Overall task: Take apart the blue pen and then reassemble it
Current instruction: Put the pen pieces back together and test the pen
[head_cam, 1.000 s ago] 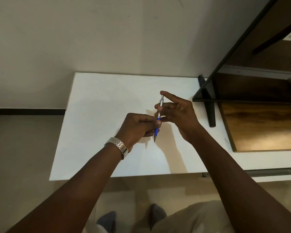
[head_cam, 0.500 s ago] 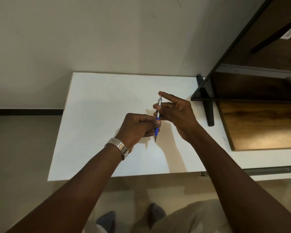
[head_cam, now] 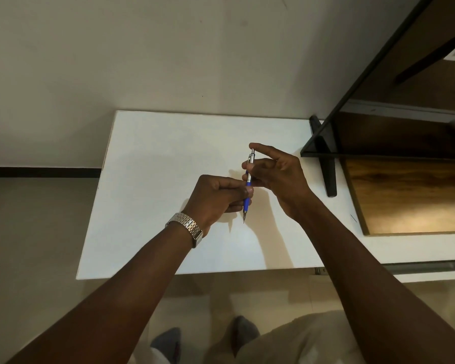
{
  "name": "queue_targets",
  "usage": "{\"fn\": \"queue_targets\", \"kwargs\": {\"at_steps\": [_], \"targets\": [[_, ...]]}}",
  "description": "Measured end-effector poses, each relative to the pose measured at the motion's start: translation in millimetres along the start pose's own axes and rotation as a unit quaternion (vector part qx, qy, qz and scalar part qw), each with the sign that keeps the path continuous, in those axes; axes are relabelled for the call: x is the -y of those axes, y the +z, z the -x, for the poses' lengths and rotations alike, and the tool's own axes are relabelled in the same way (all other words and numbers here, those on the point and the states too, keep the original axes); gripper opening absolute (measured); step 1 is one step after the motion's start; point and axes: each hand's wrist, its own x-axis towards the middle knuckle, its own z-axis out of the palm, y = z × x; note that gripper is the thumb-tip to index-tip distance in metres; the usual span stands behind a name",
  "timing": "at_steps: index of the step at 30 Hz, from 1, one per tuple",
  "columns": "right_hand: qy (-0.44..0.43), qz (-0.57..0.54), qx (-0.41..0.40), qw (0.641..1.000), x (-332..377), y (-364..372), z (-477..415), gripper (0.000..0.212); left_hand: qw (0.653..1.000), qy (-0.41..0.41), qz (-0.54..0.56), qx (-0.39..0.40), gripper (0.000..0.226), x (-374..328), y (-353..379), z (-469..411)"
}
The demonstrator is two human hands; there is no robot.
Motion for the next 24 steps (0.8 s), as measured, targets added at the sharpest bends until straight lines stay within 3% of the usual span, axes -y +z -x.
{"fn": "queue_targets", "kwargs": {"at_steps": [7, 10, 14, 17, 24], "targets": [[0.03, -0.016, -0.008, 0.999, -5.3, 0.5, -1.5, 0.054, 1.0, -0.006, -0.022, -0.021, 0.009, 0.7, 0.6, -0.9], [0.055, 0.035, -0.041, 0.997, -13.8, 3.0, -2.0, 0.034, 0.997, -0.013, -0.053, -0.049, 0.013, 5.0, 2.7, -1.6], [0.082, 0.083, -0.065, 0.991, -25.3, 5.1, -2.1, 0.012, 0.984, 0.009, -0.159, -0.078, 0.013, 17.0, 7.9, -2.0], [0.105, 0.108, -0.086, 0.985, -34.3, 7.8, -0.8, 0.01, 0.958, 0.031, -0.273, -0.084, 0.012, 25.7, 10.8, -1.6], [0.101, 0.198, -0.102, 0.97, -47.4, 11.9, 1.4, 0.015, 0.925, 0.041, -0.369, -0.082, 0.025, 31.3, 20.0, 0.7]]}}
